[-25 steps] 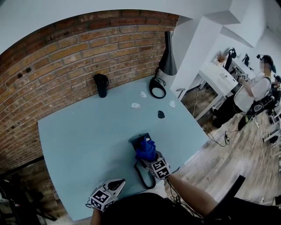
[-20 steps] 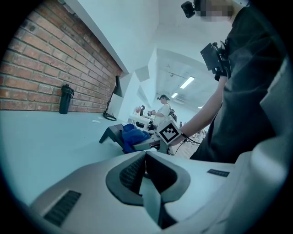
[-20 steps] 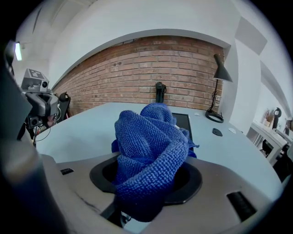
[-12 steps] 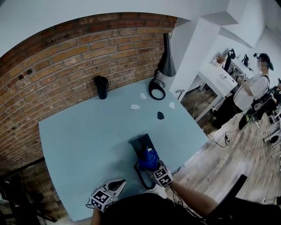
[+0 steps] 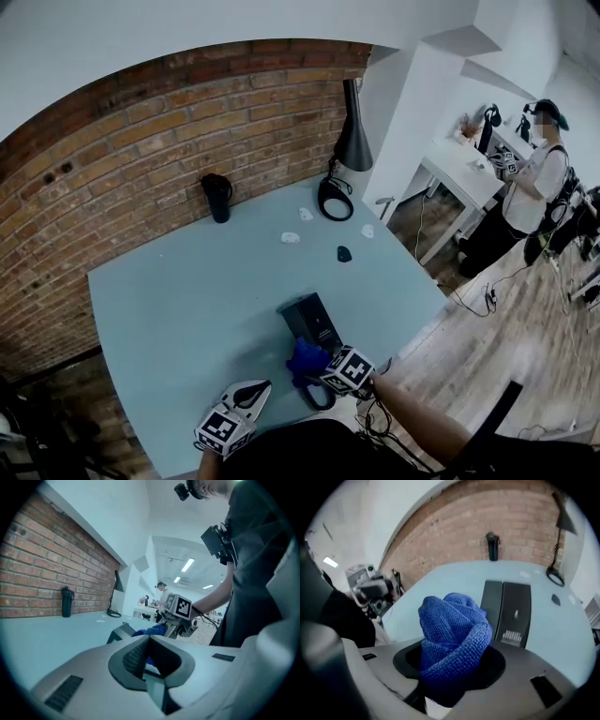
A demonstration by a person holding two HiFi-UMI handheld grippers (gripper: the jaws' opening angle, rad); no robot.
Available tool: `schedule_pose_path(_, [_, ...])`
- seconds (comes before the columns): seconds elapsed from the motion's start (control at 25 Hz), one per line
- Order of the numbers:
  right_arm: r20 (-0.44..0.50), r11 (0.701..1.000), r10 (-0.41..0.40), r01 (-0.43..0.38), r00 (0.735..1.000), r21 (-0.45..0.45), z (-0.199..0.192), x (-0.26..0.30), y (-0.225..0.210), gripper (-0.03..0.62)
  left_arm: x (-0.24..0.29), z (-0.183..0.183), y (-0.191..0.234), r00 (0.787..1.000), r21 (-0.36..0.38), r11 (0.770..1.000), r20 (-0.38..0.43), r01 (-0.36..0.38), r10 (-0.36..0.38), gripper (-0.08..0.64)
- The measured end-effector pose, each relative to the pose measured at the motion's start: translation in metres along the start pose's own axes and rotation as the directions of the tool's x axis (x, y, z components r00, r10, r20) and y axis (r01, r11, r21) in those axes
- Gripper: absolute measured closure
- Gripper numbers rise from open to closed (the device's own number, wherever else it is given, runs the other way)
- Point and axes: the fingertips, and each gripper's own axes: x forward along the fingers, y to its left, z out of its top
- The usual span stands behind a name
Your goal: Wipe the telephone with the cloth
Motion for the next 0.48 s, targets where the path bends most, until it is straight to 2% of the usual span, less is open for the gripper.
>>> schedule_pose_path(0.04, [0.142,1.000,-0.026,0.027,0.990,-0.007,0.034,-0.013,0.000,0.380,-0.002,0.013,0.005,0.999,-0.001,1.000,0.041,-0.030,0.030,0.560])
schedule_pose_path(0.08, [0.285,0.998,-0.052,0.061,0.957,-0.023,0.066,-0.029,0.002,0.385,-0.005,0.028,0.009,0.994,-0.007,0.998,0.086,-0.063,0.063,0.560])
schedule_pose_path(0.16, [0.505,0.985,-0.097,0.155,0.857,-0.074,0.117,-0.060,0.009,0.385,-0.011,0.051,0.017,0.980,-0.017,0.992,0.153,-0.124,0.125,0.560])
schedule_pose_path(0.24, [0.620,0.961,-0.135,0.255,0.773,-0.109,0.139,-0.078,0.020,0.385,-0.016,0.063,0.021,0.967,-0.008,0.985,0.188,-0.173,0.172,0.560])
schedule_pose_path(0.28, [0.650,0.951,-0.152,0.290,0.745,-0.111,0.141,-0.081,0.025,0.385,-0.017,0.064,0.022,0.961,-0.004,0.981,0.197,-0.194,0.191,0.560])
schedule_pose_path(0.32, [0.664,0.944,-0.168,0.312,0.728,-0.103,0.137,-0.080,0.030,0.385,-0.018,0.063,0.022,0.957,-0.006,0.977,0.202,-0.212,0.209,0.560])
schedule_pose_path(0.36, [0.666,0.942,-0.182,0.322,0.723,-0.093,0.130,-0.077,0.034,0.385,-0.018,0.059,0.021,0.954,-0.012,0.974,0.201,-0.225,0.223,0.560])
schedule_pose_path(0.48, [0.643,0.939,-0.205,0.334,0.738,-0.084,0.106,-0.068,0.042,0.385,-0.017,0.041,0.016,0.954,-0.010,0.973,0.193,-0.231,0.229,0.560])
